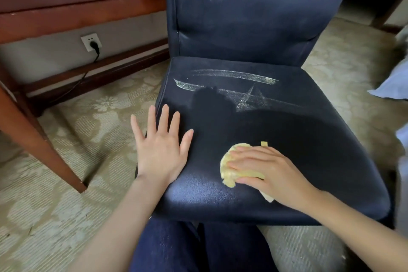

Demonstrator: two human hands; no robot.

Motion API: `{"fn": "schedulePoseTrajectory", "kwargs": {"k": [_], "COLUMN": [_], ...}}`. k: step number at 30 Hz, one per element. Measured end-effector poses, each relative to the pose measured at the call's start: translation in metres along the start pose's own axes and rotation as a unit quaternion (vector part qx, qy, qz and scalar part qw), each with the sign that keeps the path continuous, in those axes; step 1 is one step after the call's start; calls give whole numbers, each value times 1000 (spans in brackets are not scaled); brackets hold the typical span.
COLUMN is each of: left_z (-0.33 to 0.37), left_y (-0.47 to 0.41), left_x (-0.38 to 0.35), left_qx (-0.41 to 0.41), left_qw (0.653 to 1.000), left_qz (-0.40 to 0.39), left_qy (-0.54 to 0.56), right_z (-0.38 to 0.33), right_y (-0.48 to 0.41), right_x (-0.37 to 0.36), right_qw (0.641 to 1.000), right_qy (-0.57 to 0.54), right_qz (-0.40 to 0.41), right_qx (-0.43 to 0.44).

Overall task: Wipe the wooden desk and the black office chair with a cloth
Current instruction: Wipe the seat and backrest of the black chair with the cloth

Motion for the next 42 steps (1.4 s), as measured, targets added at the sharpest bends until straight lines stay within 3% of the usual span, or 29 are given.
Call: {"fn": "schedulePoseTrajectory", "kwargs": {"k": [4,9,13,16,18,25,30,34,37,42], "left_z": [7,-2,-5,-6,-7,-16,-23,-28,-32,-36], "left_y": [12,12,15,14,13,7,2,-4,-9,-14], "left_x": [-10,-11,-9,-11,-12,-14,-17,-19,-20,-22], "left_qx": [21,52,82,84,88,112,126,122,115,106], "left_qw": [998,989,982,982,981,974,973,976,979,982], "left_qz": [-19,19,62,70,76,99,78,57,40,17], "left_qy": [65,138,158,153,153,169,174,171,164,158], "right_z": [46,105,119,110,92,11,-15,-18,-9,33], "right_y": [-6,-42,-87,-126,-154,-209,-199,-158,-122,-61], "right_x": [18,30,18,-4,-23,-76,-84,-63,-44,-6], "right_qw": [995,971,949,938,947,984,997,996,996,1000], "right_qy": [15,29,41,72,97,22,-17,-71,-56,-23], "right_qz": [30,82,123,101,61,16,-54,-46,-38,-14], "right_qx": [-95,-222,-289,-322,-300,-176,-57,31,52,9]}}
Point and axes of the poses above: each hand's wrist, its own y-axis away from the middle knuckle, its own x-axis out of the back of the hand, z = x × y, the point moved 5 cm from there along -y, towards the middle knuckle, and after that the axes turned 6 degrees about z, right-handed, at the moved point
